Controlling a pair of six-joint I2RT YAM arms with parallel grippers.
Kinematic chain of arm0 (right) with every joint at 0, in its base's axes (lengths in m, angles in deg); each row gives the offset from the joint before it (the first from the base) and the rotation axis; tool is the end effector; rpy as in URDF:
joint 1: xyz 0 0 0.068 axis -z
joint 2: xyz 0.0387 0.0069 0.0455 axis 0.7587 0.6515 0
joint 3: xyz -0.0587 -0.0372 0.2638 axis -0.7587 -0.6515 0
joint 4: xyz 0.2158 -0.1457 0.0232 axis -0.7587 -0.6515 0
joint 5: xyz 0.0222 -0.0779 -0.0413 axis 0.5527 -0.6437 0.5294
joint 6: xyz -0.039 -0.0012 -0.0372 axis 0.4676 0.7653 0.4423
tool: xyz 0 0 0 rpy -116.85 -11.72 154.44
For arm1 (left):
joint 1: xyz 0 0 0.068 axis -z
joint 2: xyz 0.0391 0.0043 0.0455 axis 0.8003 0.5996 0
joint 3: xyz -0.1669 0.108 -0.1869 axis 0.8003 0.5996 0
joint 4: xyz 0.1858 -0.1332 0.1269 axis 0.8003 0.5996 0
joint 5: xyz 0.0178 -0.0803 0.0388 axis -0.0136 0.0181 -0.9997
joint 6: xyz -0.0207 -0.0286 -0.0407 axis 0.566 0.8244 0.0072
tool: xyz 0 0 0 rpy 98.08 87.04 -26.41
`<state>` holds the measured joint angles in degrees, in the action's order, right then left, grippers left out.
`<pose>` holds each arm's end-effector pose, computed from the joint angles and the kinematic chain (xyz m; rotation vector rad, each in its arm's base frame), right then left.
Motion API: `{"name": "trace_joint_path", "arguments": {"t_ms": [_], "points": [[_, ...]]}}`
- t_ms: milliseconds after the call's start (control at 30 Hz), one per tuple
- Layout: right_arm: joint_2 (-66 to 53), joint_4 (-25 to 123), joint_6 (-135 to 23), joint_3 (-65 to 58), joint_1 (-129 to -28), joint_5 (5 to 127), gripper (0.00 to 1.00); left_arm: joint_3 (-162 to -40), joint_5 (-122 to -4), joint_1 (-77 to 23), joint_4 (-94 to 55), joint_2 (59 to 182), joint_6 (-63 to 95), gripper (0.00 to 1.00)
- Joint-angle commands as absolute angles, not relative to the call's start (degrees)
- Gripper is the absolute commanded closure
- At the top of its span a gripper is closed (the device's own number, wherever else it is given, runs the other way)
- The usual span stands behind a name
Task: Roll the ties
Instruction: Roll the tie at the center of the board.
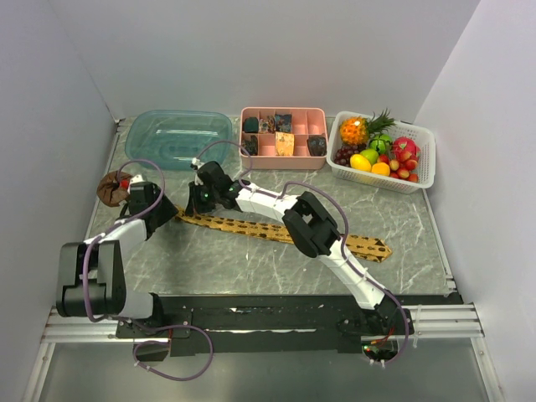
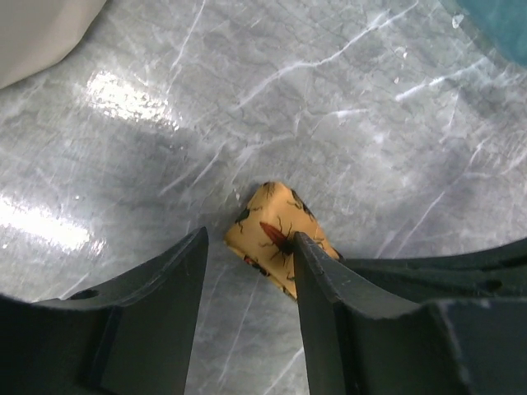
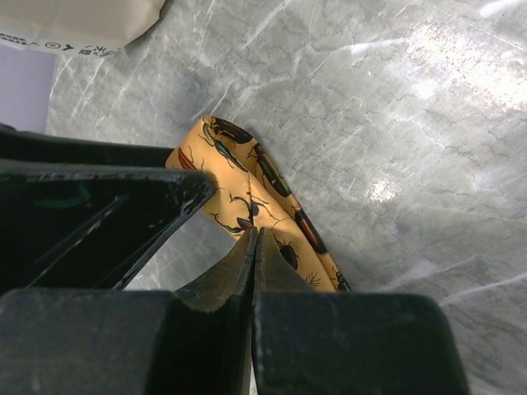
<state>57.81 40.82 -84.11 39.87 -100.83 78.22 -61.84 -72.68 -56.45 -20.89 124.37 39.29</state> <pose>0.3468 0.4549 0.1454 -0.5627 2.3530 1.1595 0.2640 0.0160 0.1634 -0.7792 2.1995 -0.2520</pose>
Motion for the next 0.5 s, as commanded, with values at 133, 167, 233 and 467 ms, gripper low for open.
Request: {"name": "trace_joint_path", "arguments": {"t_ms": [133,167,233,467], "points": [[59.47,40.15,-83.63,43.6,-100.41,78.97,1.0,-66.15,-73.24,-56.5,-21.6,127.32,38.26,0.54],[59.74,40.15,-83.72,43.87,-100.33,79.23,1.0,-67.11,-73.77,-56.5,-21.25,127.76,37.99,0.55],[59.83,40.06,-83.63,44.22,-100.33,79.32,1.0,-67.82,-74.21,-56.5,-20.63,128.72,37.55,0.58],[58.78,40.42,-83.28,43.43,-100.33,79.32,1.0,-68.79,-72.81,-56.41,-21.24,129.87,36.32,0.68]]}}
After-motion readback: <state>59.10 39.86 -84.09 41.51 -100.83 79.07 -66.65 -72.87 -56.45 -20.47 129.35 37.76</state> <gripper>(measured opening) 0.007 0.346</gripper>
